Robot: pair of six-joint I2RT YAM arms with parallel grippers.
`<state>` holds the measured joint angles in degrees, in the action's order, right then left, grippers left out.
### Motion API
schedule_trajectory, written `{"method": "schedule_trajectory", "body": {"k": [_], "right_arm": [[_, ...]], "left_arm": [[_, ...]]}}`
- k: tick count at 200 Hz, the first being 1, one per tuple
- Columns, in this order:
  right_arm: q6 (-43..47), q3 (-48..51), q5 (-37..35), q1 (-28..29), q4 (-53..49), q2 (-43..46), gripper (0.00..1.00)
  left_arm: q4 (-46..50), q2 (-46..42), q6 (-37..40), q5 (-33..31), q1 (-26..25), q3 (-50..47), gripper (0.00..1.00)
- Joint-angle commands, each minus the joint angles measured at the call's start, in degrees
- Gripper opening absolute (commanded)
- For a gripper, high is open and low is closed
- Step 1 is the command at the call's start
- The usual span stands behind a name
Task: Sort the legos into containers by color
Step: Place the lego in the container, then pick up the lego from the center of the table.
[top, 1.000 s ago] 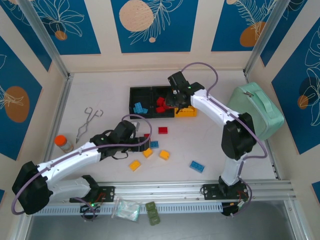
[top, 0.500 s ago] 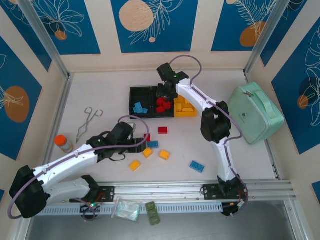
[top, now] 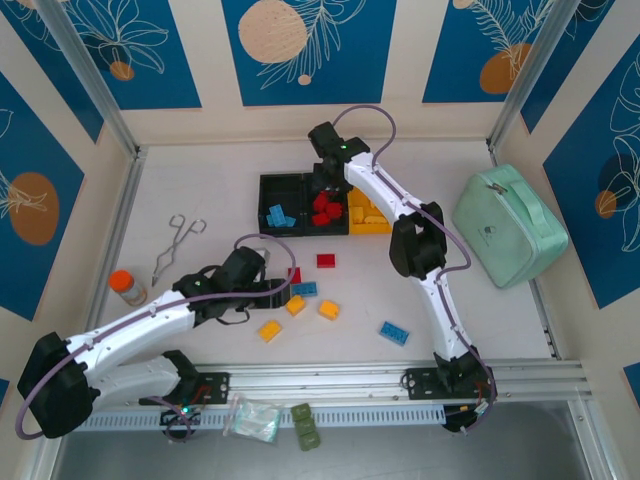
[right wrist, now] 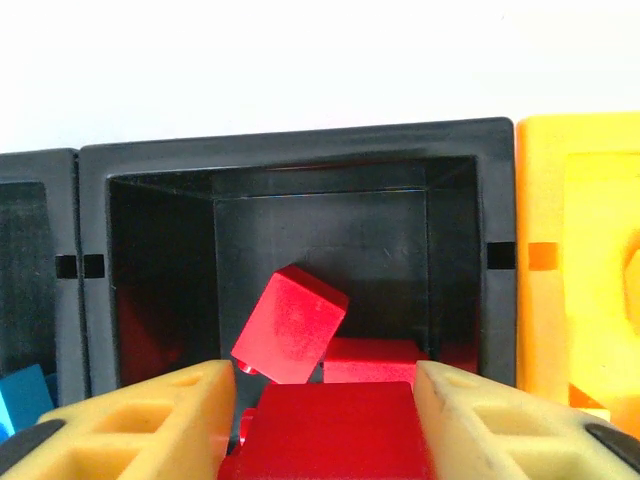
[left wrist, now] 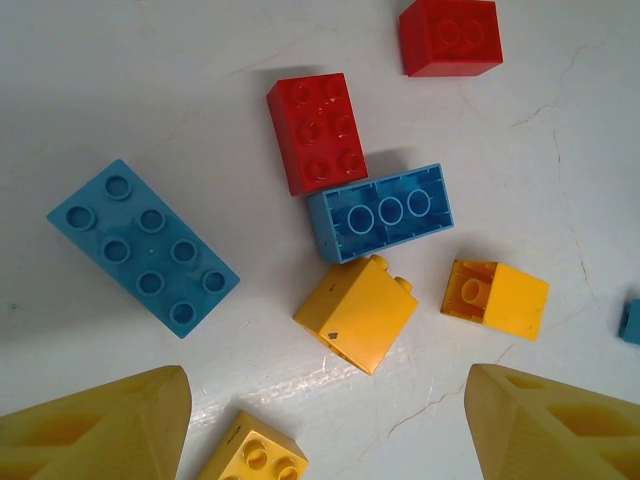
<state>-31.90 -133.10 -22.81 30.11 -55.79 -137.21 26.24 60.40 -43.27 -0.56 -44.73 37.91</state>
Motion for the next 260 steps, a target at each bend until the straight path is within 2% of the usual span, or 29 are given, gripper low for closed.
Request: {"method": "schedule_trajectory", "body": {"k": [1,51,74,143,200,260], "right_arm": [[0.3,-2.2,-1.3,0.3,-2.4,-0.6,0.52],[0.7,1.1,-1.7,1.1,-1.5,3.7,0.57],[0.9,7.1,-0.9,1.8,1.2,9.2,0.57],[-0.5,40.0,4.8,4.6,14.1,33.9,0.57],[-4.0,64.4,9.9,7.2,20.7,52.2,0.57],[-11.7,80.8,10.8,8.9,20.9,63.8,0.57]], "left_arm": [[1.4,-1.6,-0.9,-0.9,0.6,-0.8,0.72],[1.1,-2.0,-1.3,-0.9,0.6,-0.9,0.72],[1.0,-2.1,-1.5,-0.8,0.6,-1.0,0.72],[3.1,-3.3,-1.9,-0.2,0.6,-1.5,0.72],[6.5,-0.2,-7.3,-4.4,0.6,-1.7,0.71],[3.6,8.7,-12.0,-7.8,0.6,-0.1,0.72]]}}
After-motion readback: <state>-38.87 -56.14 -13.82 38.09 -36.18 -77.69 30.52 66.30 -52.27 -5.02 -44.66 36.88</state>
